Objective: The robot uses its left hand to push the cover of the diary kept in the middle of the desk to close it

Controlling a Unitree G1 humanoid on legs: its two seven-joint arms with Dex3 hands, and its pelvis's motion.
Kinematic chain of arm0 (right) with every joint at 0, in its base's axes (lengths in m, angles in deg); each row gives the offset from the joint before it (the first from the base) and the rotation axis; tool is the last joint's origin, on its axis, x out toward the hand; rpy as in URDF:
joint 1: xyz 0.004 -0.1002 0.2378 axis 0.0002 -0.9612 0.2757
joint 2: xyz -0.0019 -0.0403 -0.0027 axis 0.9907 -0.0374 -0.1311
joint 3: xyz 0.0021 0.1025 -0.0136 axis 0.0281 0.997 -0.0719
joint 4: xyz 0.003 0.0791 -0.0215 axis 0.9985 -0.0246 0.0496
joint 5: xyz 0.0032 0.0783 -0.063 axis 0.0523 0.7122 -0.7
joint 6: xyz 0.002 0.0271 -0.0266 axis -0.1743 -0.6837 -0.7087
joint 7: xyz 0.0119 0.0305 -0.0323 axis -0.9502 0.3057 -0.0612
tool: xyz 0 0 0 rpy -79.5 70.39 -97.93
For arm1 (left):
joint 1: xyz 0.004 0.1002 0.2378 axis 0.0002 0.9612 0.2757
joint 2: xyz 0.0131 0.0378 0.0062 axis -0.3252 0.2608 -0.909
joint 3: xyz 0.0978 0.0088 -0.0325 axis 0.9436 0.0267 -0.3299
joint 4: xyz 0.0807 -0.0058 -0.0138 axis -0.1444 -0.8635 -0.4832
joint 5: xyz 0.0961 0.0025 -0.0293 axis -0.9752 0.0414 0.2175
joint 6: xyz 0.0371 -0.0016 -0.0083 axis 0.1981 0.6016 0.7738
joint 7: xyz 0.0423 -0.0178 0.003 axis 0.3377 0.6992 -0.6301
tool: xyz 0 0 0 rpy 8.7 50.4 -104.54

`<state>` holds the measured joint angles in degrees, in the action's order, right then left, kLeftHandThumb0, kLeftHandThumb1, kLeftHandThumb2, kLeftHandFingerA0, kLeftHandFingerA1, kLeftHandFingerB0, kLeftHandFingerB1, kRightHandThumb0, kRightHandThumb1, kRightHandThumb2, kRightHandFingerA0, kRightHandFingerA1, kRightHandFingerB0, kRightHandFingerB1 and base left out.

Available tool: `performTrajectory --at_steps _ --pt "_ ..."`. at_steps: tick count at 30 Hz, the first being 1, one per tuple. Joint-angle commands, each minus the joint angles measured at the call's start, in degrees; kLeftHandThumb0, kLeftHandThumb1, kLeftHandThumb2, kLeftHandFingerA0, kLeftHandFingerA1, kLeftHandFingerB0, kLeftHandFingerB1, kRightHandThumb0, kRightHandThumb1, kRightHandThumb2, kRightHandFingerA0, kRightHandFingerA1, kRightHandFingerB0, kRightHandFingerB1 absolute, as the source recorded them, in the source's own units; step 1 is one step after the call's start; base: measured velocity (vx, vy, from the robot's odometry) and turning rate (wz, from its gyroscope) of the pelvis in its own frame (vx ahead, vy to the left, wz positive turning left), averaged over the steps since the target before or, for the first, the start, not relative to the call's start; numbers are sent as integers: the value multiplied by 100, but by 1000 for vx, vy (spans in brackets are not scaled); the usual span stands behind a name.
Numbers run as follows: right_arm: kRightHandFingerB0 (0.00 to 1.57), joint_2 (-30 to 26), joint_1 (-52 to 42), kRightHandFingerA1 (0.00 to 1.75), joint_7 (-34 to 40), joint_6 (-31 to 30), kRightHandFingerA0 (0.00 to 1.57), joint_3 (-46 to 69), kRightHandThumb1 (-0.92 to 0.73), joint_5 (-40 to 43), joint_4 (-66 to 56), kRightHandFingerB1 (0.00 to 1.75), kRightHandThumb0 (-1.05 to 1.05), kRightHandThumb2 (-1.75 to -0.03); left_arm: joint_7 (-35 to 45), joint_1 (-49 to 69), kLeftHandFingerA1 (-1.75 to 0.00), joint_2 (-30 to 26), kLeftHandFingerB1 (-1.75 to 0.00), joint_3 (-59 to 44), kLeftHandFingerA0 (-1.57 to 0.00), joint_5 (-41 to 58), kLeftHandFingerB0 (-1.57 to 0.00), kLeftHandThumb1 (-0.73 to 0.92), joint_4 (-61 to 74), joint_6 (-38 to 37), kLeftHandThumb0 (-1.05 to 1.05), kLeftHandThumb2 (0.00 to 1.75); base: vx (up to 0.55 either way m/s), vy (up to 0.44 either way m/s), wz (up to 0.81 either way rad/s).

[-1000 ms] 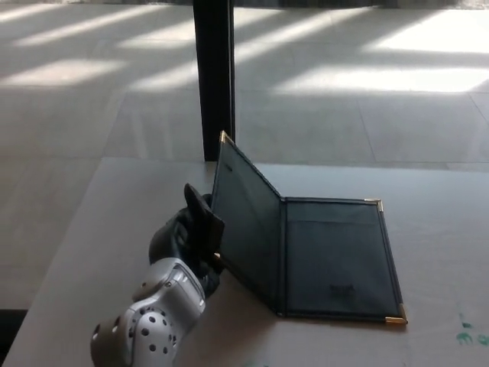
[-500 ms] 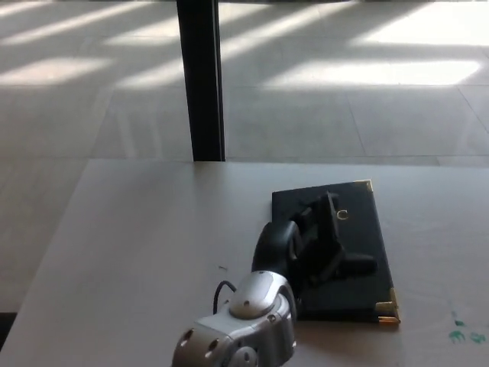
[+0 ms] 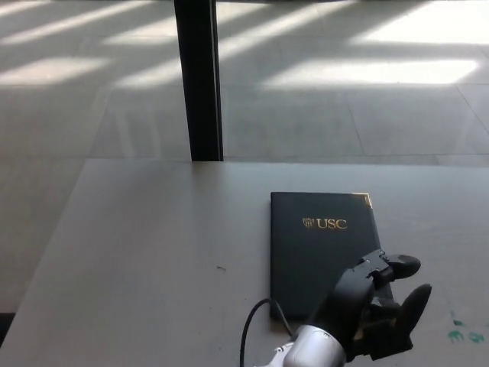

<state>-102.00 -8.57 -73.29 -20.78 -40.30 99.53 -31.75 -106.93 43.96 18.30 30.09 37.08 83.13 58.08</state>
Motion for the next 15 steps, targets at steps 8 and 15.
performTrajectory --at_steps 8,15 --pt "71 -56 -96 65 6 -18 103 21 -87 77 49 51 -102 -68 853 -353 -127 -1832 -47 -675 -99 -1363 -22 92 746 -1577 -86 77 0 0 0" --pt "73 -27 -153 65 52 -90 105 58 -87 130 0 51 -102 -65 354 17 -50 -2022 -47 -2756 -46 -811 -32 92 522 -2118 -93 78 0 0 0"
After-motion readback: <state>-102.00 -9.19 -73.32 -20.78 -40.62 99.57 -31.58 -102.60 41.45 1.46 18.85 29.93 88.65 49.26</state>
